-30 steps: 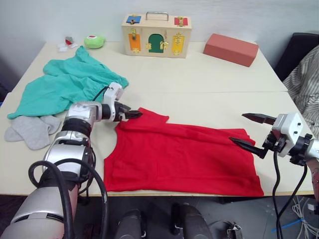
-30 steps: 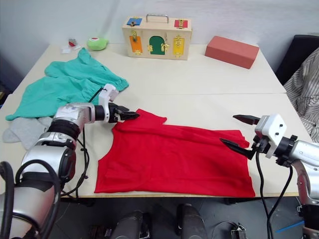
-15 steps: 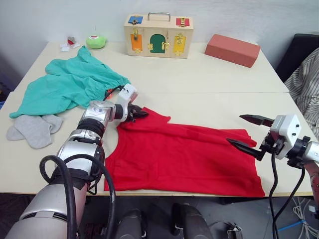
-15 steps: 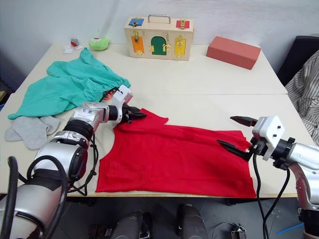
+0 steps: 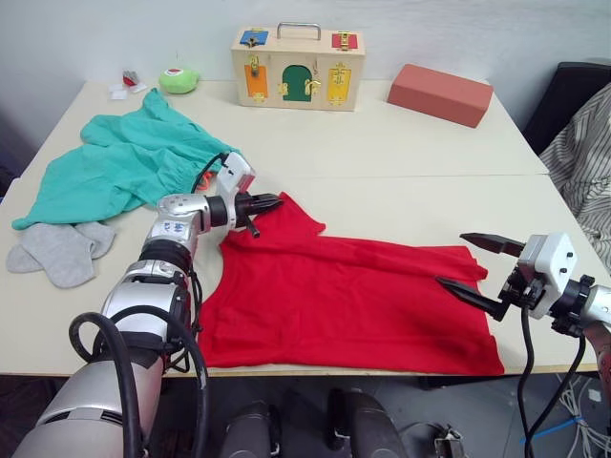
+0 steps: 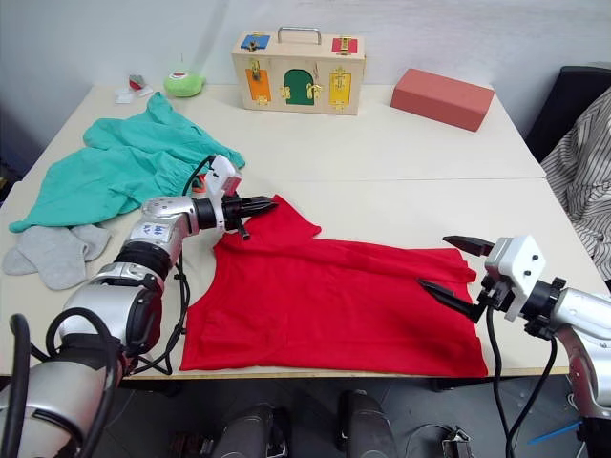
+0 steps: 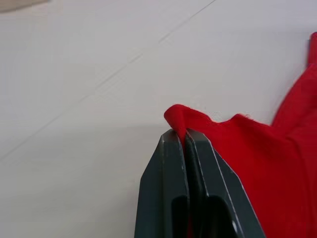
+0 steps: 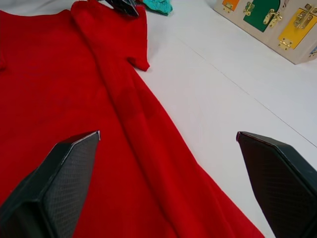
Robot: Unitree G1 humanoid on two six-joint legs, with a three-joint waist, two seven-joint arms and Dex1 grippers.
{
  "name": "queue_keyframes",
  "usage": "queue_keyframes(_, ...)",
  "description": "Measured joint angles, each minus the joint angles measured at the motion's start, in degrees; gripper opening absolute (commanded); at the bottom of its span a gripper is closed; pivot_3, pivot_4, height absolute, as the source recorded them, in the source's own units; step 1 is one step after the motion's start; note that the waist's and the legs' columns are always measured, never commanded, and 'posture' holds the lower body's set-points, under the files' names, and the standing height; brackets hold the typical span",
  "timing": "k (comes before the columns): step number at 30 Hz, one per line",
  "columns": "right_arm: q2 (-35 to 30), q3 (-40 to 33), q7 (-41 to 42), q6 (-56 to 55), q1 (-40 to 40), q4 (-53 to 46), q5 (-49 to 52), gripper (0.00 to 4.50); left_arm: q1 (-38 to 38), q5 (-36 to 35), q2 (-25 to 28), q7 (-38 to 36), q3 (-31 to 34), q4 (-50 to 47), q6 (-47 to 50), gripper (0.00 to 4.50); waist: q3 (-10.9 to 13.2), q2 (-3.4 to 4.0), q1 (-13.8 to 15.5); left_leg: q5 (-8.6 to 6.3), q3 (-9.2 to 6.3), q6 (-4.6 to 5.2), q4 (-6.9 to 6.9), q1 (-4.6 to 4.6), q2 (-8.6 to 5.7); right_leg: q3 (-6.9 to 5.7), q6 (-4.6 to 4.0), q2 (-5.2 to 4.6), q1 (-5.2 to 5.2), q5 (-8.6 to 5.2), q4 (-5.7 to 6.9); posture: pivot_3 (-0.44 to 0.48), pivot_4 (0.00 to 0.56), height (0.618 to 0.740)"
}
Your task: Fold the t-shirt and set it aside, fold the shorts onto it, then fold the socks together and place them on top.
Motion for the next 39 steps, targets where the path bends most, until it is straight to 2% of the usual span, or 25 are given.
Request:
queue_keyframes(4,0.0,-0.4,0.0,0.0,1.5,-0.1,0.5,4.50,3.3,-4.1,1.1,-12.3,1.9,-3.9,-3.0,0.01,0.0,0.00,0.0,0.00,0.00,0.01,0.01,0.00,-0.02,0.01,0.00,0.01,0.00,0.00,0.00,0.000,0.150,0.740)
queue_keyframes(8,0.0,-1.6,-0.1,-0.1,3.4,-0.1,0.7,4.50,7.6,-6.6,2.2,-20.8,2.2,-9.5,-6.4,0.01,0.0,0.00,0.1,-0.01,-0.01,0.01,0.02,0.00,-0.01,0.02,0.00,0.00,0.02,0.00,-0.01,0.000,0.150,0.740)
queue_keyframes(19,1.1,-2.3,0.1,-0.2,9.1,0.0,0.7,4.50,17.5,-9.1,5.1,-21.1,-0.8,-19.5,-14.8,0.01,0.0,0.01,0.1,-0.04,-0.09,0.07,0.02,0.02,0.00,0.09,0.00,-0.06,0.08,0.00,-0.02,0.000,0.150,0.740)
queue_keyframes(26,1.8,-3.6,0.2,-0.2,11.3,0.0,0.7,4.50,25.3,-13.8,9.6,-21.1,-7.3,-29.9,-17.2,0.01,0.0,0.03,0.0,-0.05,-0.17,0.08,0.02,0.07,0.03,0.26,-0.01,-0.08,0.17,0.00,-0.05,0.000,0.150,0.740)
queue_keyframes(30,1.9,-3.6,0.4,-0.3,11.3,0.1,0.7,4.50,26.6,-14.3,12.8,-21.1,-9.5,-30.4,-20.1,0.01,0.0,0.03,0.1,-0.07,-0.24,0.11,0.02,0.08,0.02,0.25,-0.01,-0.10,0.26,0.00,-0.10,0.000,0.150,0.740)
queue_keyframes(39,1.9,-3.5,0.6,-1.2,11.1,1.2,0.4,4.50,26.6,-14.3,13.6,-21.1,-10.5,-29.9,-18.8,0.01,0.0,0.03,0.1,-0.09,-0.34,0.14,0.02,0.08,0.01,0.17,-0.01,-0.11,0.35,0.00,-0.17,0.000,0.150,0.740)
